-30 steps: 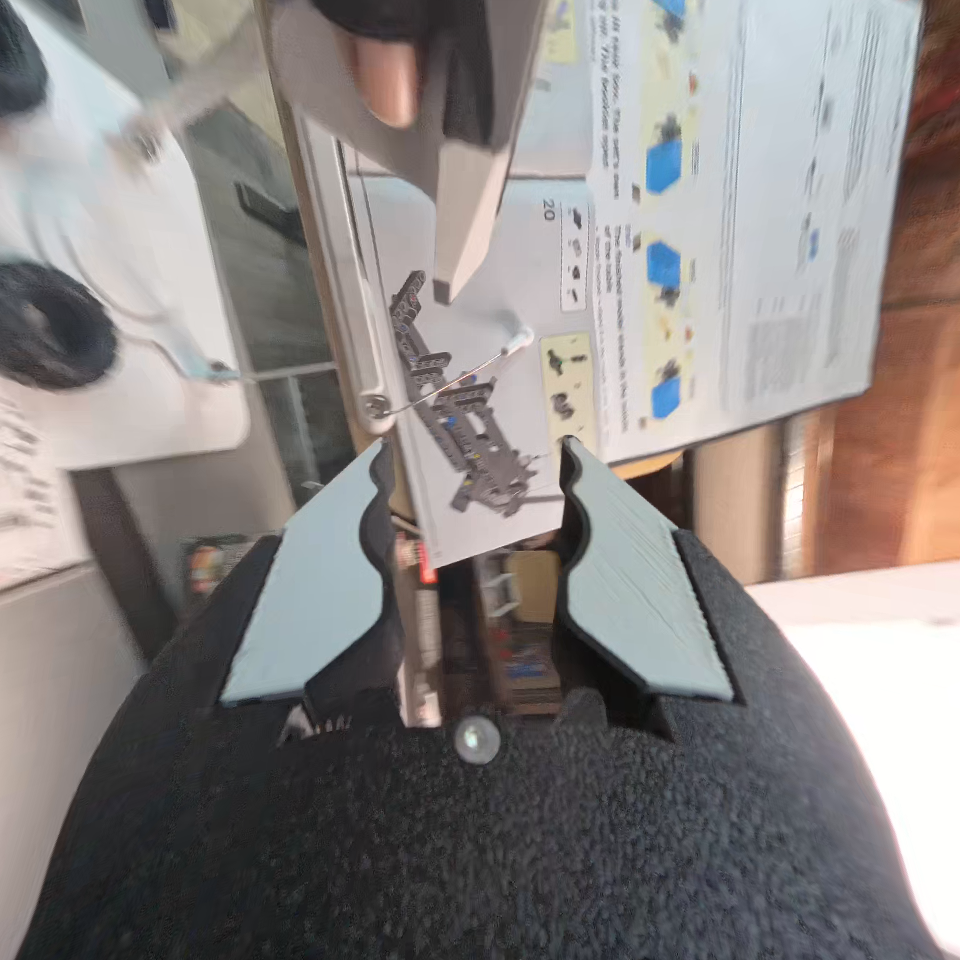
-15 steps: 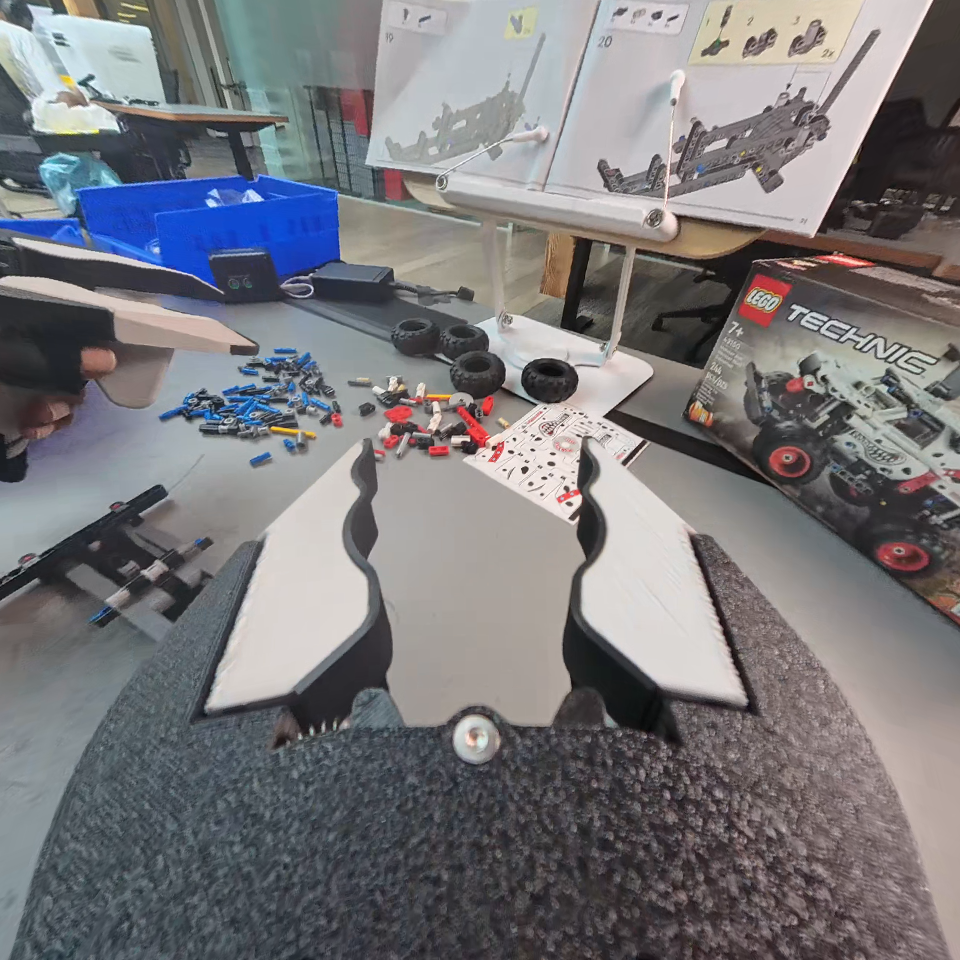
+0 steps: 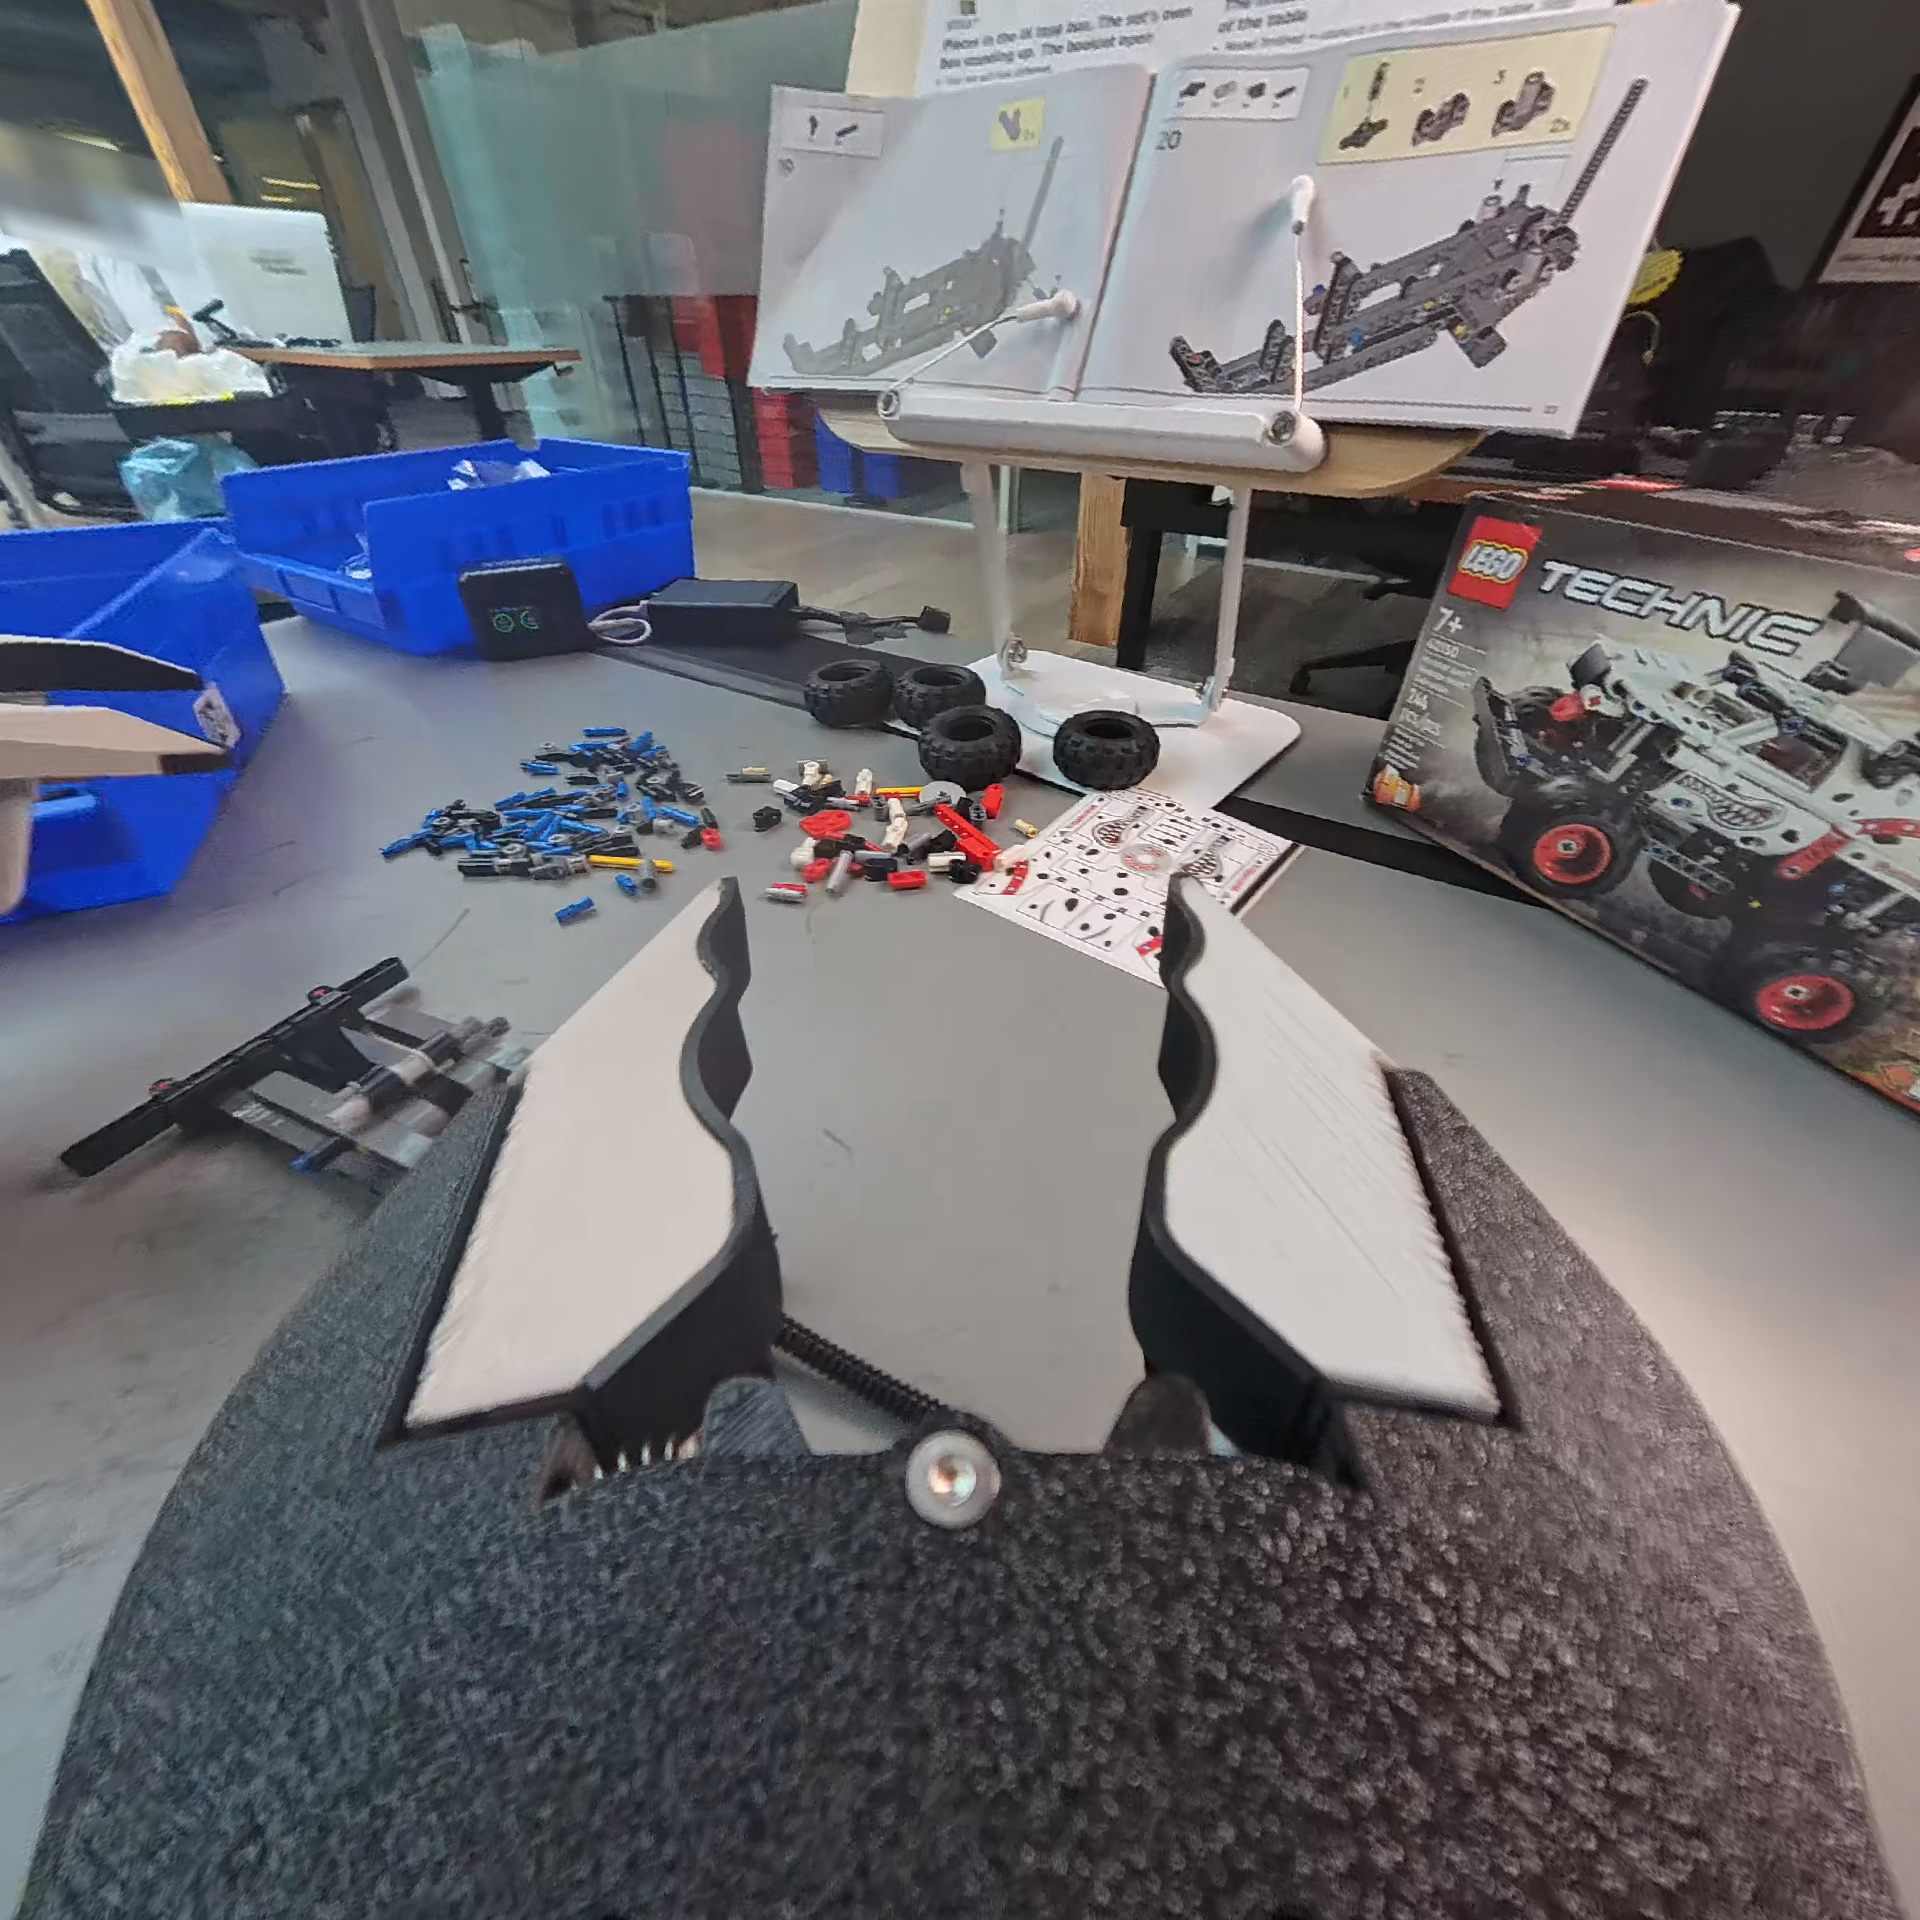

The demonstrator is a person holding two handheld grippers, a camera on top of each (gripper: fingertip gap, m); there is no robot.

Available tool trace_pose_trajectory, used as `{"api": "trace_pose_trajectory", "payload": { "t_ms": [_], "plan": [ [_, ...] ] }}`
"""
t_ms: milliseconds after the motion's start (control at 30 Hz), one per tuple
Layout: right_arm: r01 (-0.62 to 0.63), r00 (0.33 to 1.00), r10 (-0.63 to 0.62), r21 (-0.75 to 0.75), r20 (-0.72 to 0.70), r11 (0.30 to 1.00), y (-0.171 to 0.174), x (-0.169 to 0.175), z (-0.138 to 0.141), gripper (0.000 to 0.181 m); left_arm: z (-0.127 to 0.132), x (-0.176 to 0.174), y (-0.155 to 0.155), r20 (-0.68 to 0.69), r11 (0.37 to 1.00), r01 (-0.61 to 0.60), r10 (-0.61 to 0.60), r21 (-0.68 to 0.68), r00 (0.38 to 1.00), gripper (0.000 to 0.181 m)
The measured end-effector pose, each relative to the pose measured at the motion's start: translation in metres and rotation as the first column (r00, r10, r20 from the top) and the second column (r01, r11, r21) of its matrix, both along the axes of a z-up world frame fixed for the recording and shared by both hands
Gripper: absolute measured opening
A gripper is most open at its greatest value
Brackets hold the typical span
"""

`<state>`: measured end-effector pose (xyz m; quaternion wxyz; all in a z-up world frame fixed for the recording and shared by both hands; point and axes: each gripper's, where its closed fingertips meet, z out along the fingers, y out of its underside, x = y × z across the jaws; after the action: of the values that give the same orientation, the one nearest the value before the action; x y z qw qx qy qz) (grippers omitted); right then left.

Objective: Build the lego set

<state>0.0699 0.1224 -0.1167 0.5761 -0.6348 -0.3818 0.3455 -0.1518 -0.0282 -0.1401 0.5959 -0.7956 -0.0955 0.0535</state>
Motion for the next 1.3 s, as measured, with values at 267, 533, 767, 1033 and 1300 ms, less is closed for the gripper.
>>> {"api": "trace_pose_trajectory", "payload": {
  "t_ms": [267,533,767,1033,1300],
  "plan": [
    [0.107,0.994,-0.107,-0.008,0.034,0.994,0.035,0.025,-0.019,0.076,-0.019,-0.017,0.004,-0.053,0.998,0.019,-0.022,-0.057,0.998,0.093],
    [0.077,0.995,-0.08,0.04,0.068,0.996,0.025,0.019,-0.021,0.074,-0.017,-0.012,0.011,-0.126,0.998,0.044,-0.051,-0.05,0.991,0.088],
    [0.036,0.995,-0.042,0.071,0.089,0.997,0.01,0.012,-0.023,0.072,-0.015,-0.009,0.011,-0.136,0.997,0.058,-0.063,-0.042,0.989,0.087],
    [0.025,0.996,-0.032,0.08,0.086,0.997,0.008,0.011,-0.02,0.068,-0.013,-0.006,0.01,-0.137,0.997,0.073,-0.076,-0.03,0.988,0.086],
    [-0.008,0.995,-0.002,0.107,0.097,0.994,-0.001,0.006,-0.02,0.068,-0.013,0.001,0.01,-0.13,0.995,0.092,-0.095,-0.028,0.987,0.087]
  ]
}}
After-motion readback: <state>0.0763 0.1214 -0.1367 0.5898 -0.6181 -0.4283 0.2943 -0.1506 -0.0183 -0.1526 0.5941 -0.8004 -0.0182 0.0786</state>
